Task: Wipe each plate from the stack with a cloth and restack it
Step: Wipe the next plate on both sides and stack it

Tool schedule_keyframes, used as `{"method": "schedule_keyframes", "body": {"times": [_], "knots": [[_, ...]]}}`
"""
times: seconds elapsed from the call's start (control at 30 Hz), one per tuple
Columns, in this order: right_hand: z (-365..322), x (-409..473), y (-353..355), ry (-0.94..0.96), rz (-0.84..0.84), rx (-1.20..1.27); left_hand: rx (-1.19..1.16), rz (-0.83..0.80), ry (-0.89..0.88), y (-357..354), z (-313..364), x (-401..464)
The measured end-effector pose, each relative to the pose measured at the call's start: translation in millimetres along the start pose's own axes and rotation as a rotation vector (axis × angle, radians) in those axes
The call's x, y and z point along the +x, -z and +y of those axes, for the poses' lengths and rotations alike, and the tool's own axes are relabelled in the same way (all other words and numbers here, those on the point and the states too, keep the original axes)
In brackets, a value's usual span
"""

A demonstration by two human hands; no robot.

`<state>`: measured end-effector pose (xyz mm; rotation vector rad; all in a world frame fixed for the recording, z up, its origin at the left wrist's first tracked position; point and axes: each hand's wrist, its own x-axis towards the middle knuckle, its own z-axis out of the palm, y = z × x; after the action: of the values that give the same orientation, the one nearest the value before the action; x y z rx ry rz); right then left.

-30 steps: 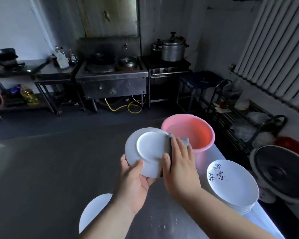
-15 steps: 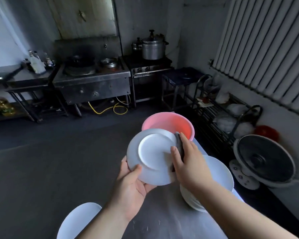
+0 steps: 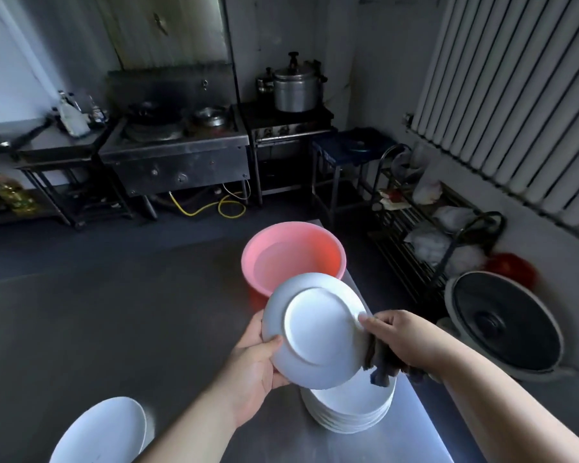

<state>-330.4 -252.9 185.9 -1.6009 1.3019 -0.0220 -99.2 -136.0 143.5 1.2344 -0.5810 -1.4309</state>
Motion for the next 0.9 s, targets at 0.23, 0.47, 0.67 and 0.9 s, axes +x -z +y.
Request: {"method": "schedule_keyframes", "body": {"times": [0.23, 0.47, 0.67, 0.9], "knots": [[30.6, 21.2, 23.7, 0.048, 0.112, 0.243, -0.115, 0.097, -0.006, -42.6, -10.8, 30.4], [68.9, 39.6, 20.0, 0.117, 0.158, 0.117, 0.506, 0.233, 0.01, -48.9, -36.9, 36.1], [93.8, 47.6, 13.9, 0.093, 0.165, 0.0, 0.961, 0.314, 0.056, -48.0, -61.8, 40.7], [110.0, 55.9, 4.1, 0.133, 0.199, -0.293, 1.123, 0.371, 0.069, -43.9, -84.9, 47.3]]}}
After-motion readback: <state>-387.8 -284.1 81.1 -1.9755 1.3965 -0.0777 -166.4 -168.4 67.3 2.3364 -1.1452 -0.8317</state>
